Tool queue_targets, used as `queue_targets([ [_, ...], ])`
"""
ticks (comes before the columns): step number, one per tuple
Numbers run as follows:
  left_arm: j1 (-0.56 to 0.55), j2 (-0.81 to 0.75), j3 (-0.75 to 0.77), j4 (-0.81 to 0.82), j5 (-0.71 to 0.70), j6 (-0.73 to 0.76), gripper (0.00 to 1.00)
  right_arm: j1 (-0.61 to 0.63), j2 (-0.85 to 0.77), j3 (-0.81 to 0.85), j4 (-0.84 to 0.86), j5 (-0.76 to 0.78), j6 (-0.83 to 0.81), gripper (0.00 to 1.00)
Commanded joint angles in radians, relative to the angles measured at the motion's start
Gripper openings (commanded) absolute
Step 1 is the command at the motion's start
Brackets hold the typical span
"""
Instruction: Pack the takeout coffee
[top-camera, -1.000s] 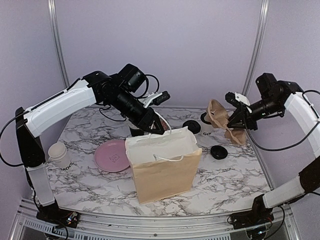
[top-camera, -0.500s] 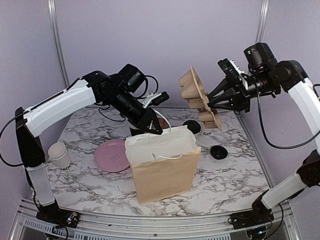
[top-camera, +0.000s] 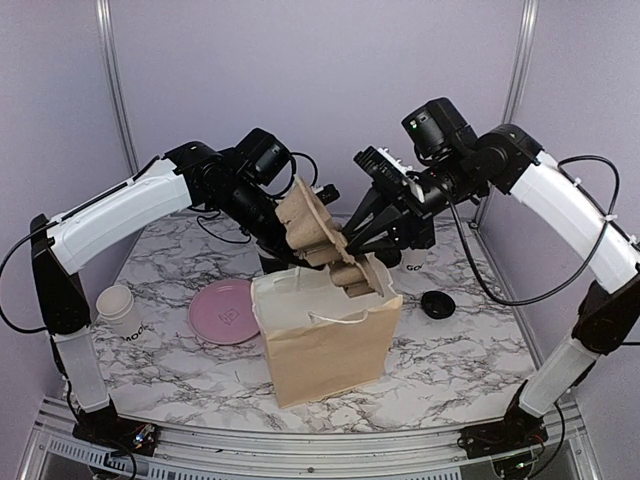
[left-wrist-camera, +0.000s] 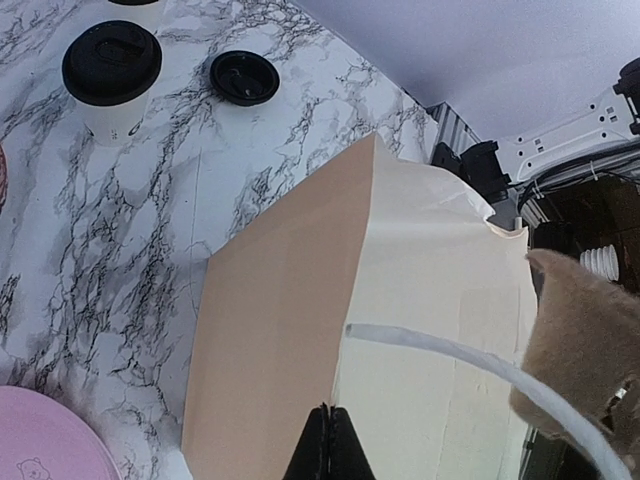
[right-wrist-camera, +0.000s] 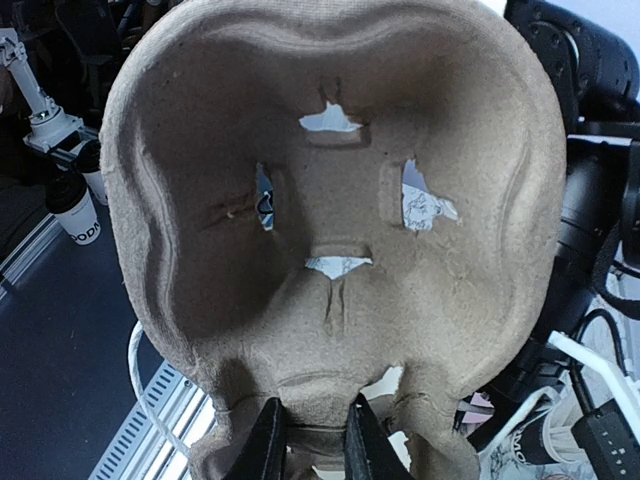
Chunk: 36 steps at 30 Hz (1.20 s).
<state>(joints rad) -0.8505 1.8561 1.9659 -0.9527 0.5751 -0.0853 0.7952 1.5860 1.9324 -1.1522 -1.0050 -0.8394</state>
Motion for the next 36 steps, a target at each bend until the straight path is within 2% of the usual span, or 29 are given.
queue_targets([
  [1,0.002,-0.006,0.001,-0.026,0.05,0.02,0.0,0.018,0.043,-0.004,0.009,-0.048,-0.017,0.17],
  [9,0.002,0.025,0.01,-0.026,0.106,0.03,0.0,0.022,0.059,-0.05,0.025,-0.05,-0.03,0.17],
  [17,0.002,0.035,0.025,-0.025,0.137,0.037,0.0,0.027,0.046,-0.145,0.08,0.032,-0.025,0.17],
  [22,0.002,0.045,0.025,-0.026,0.143,0.034,0.0,0.065,0.048,-0.161,0.086,0.133,0.006,0.17],
  [28,0.002,0.06,0.045,-0.026,0.134,0.015,0.0,0.135,0.064,-0.149,0.018,0.367,0.005,0.17],
  [36,0.002,0.065,0.066,-0.026,0.109,0.004,0.0,0.136,0.061,-0.166,-0.039,0.419,0.012,0.16],
])
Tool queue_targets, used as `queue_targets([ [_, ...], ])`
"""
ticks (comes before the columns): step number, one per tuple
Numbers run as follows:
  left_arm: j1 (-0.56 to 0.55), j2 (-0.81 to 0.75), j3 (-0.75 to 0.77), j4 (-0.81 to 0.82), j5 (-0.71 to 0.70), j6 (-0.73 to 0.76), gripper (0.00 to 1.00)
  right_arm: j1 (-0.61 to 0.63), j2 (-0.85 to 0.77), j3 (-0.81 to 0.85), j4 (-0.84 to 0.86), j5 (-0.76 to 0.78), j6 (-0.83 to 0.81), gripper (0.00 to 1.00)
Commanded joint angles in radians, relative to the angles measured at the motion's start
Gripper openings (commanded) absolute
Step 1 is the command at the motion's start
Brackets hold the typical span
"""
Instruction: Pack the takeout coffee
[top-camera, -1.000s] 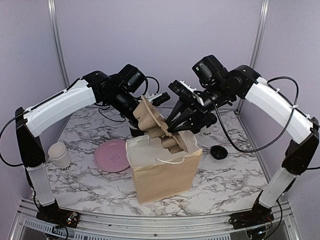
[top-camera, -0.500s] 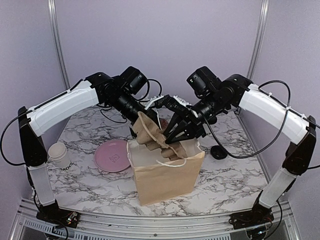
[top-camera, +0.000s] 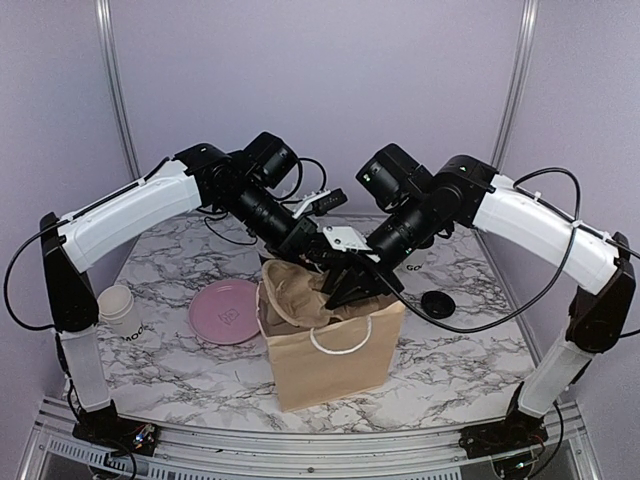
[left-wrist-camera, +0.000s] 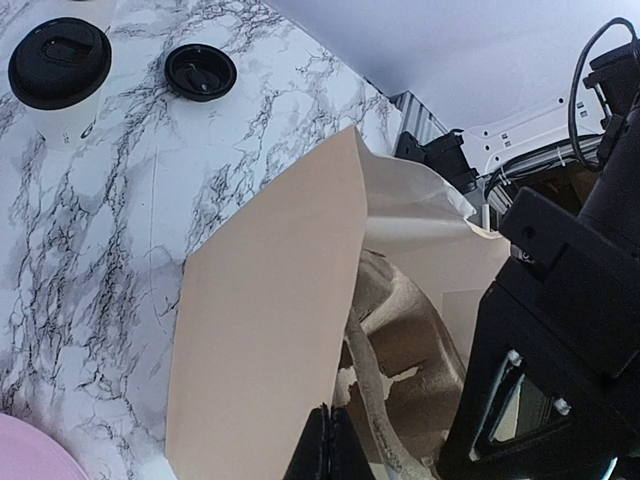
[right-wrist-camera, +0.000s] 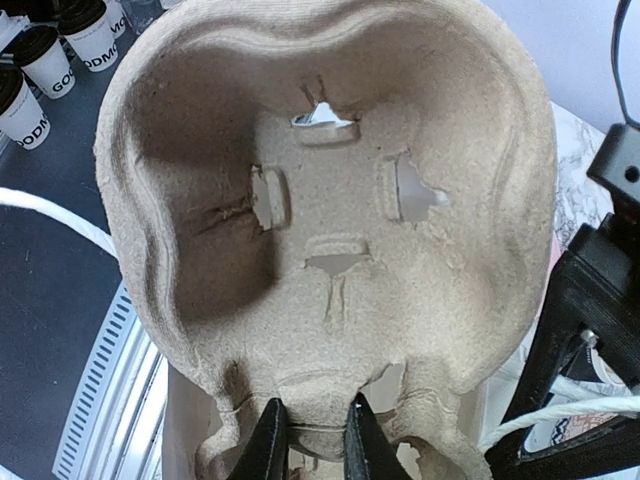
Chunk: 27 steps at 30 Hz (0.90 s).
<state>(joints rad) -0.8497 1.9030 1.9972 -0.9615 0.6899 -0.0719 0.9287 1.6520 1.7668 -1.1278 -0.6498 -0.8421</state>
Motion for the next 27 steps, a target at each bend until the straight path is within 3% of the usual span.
queue_targets([
  [1,0.001,0.021,0.037,-0.017,-0.009,-0.011,0.0,0.002,-0.01,-0.006,-0.064,0.07,0.018,0.16],
  [10,0.013,0.038,0.064,-0.017,-0.044,-0.027,0.02,0.003,-0.064,-0.024,-0.09,0.109,0.044,0.16],
  [17,0.019,0.033,0.063,-0.012,-0.092,-0.055,0.17,0.017,-0.084,-0.059,-0.099,0.112,0.069,0.16],
  [27,0.02,-0.015,0.054,-0.012,-0.098,-0.045,0.41,0.018,-0.029,-0.052,-0.084,0.239,0.141,0.15],
])
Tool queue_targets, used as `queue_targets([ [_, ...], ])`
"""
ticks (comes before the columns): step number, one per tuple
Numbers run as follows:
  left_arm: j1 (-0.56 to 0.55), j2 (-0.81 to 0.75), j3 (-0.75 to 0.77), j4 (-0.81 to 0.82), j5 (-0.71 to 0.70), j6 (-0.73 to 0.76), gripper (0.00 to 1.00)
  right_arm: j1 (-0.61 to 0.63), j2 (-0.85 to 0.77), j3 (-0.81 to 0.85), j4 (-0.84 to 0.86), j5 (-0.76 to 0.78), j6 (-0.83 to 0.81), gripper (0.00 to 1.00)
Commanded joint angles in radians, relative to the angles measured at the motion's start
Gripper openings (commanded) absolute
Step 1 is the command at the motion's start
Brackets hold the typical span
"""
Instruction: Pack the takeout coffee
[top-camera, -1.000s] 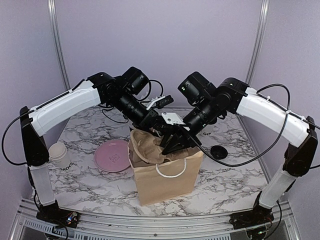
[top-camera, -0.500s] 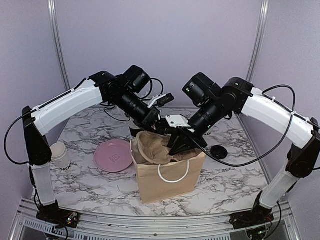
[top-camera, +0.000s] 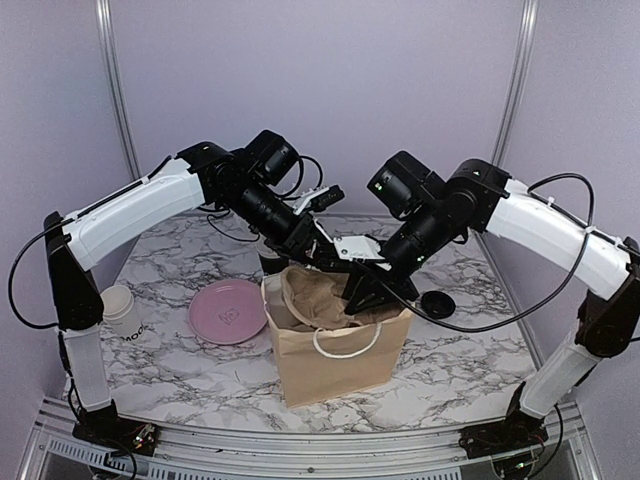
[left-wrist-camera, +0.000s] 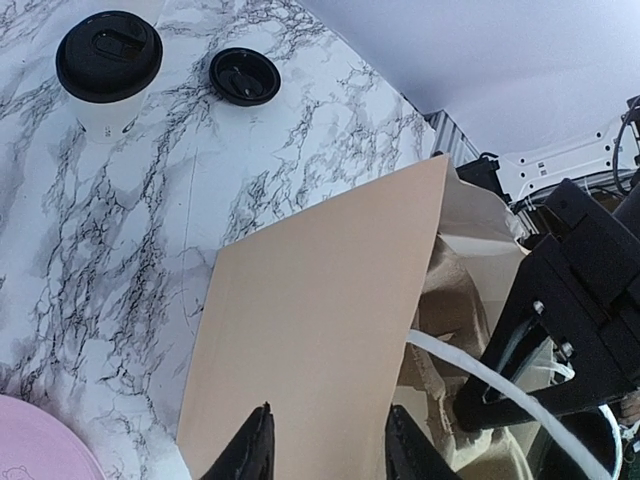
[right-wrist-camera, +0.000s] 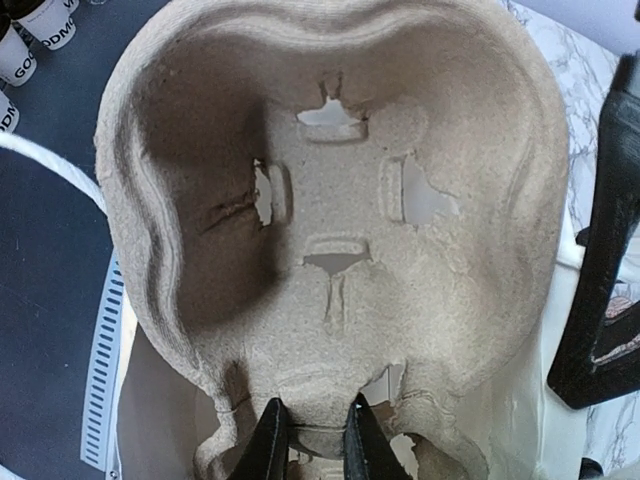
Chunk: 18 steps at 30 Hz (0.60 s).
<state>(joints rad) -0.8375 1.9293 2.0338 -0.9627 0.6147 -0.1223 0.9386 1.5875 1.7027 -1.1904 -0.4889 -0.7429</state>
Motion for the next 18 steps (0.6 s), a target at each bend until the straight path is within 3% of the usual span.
queue_targets([
  [1,0.006,-0.05,0.016,-0.011,-0.034,0.002,0.44,0.009,0.048,0.013,-0.022,0.089,0.047,0.15],
  [11,0.006,-0.17,0.008,0.035,-0.268,-0.042,0.66,0.009,0.1,0.033,-0.006,0.147,0.088,0.14],
  [18,0.008,-0.292,-0.055,0.12,-0.381,-0.049,0.69,0.009,0.13,-0.003,-0.017,0.193,0.082,0.14],
])
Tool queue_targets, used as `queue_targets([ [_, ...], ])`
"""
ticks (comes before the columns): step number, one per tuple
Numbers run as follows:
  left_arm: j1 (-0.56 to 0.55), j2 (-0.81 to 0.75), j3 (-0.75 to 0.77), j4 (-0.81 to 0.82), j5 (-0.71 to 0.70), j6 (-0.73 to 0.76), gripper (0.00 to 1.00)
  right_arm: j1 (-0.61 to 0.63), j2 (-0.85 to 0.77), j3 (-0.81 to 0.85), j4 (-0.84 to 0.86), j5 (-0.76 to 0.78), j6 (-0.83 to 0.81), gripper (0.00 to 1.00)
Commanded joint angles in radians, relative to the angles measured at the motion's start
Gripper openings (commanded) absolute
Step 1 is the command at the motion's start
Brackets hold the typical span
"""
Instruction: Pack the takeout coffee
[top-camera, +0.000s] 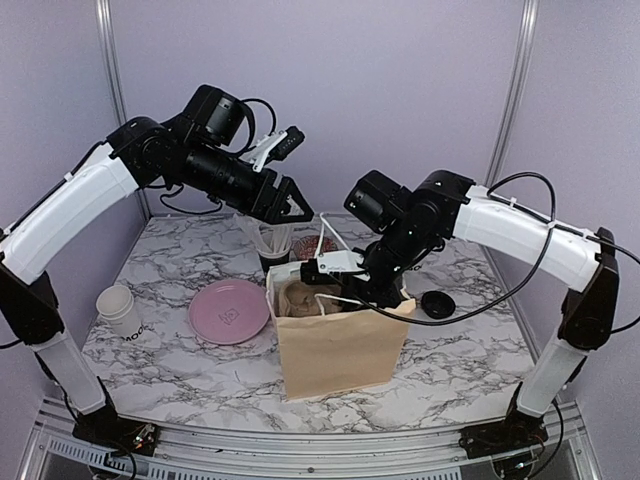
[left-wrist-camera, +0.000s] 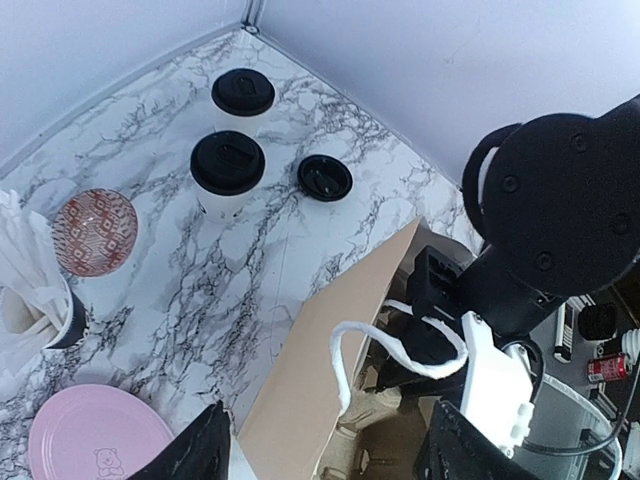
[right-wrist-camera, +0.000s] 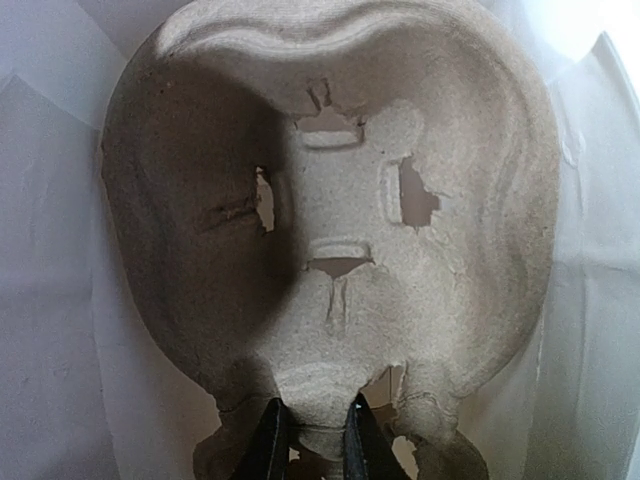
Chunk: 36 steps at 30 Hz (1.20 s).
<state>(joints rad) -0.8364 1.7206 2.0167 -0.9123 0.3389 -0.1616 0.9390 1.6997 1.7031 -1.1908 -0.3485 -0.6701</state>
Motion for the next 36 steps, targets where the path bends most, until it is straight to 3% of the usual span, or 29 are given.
queue_targets([
  [1,0.007,-0.101,-0.053,0.079,-0.128,-0.011,0.7,0.009,0.019,-0.009,-0.018,0.061,0.007,0.14],
  [11,0.088,-0.257,-0.247,0.157,-0.275,-0.021,0.73,0.023,-0.002,-0.088,-0.057,0.136,-0.045,0.15],
  [21,0.12,-0.275,-0.326,0.209,-0.269,-0.049,0.74,0.038,-0.041,-0.192,-0.056,0.138,-0.041,0.15],
  [36,0.123,-0.269,-0.353,0.228,-0.242,-0.061,0.74,0.04,-0.062,-0.431,0.148,0.174,-0.002,0.15],
])
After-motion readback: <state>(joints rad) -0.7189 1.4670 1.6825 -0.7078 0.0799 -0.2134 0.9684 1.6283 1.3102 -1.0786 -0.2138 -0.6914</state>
